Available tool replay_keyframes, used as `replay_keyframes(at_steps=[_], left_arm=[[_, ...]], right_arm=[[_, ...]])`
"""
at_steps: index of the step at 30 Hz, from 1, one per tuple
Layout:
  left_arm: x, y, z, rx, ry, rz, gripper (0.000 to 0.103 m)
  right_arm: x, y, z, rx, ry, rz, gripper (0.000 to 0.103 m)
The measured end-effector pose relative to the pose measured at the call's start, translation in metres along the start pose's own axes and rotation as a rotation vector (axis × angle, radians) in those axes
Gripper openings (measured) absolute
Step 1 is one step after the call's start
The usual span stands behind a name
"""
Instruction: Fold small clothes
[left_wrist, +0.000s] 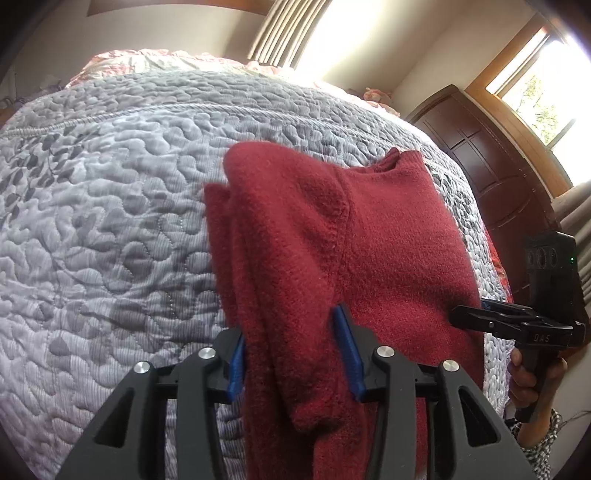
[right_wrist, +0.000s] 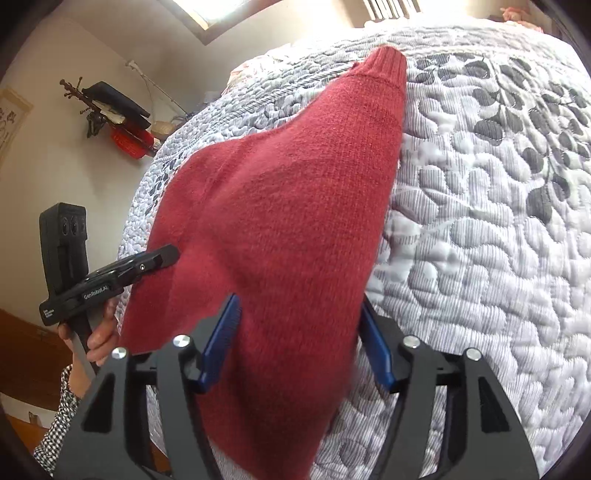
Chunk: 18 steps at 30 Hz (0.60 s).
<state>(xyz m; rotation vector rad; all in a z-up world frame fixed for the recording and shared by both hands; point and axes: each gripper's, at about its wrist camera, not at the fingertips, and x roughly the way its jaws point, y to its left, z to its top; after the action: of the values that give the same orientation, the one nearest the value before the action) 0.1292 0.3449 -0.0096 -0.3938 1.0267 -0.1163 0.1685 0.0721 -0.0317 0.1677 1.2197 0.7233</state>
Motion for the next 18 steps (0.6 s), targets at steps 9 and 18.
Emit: replay_keyframes(at_steps=[9,18], left_arm=[[-0.042,-0.024,-0.065,0.097,-0.081,0.125,0.064],[-0.032,-0.005,-0.088,0.007,-0.058,0.097,0.036]], right_arm=[[-0.013,0.003,-0.079,0.024,0.046,0.032,0.065],[-0.007,-0.007,-0.102,0.131,0.071,0.109,0.022]])
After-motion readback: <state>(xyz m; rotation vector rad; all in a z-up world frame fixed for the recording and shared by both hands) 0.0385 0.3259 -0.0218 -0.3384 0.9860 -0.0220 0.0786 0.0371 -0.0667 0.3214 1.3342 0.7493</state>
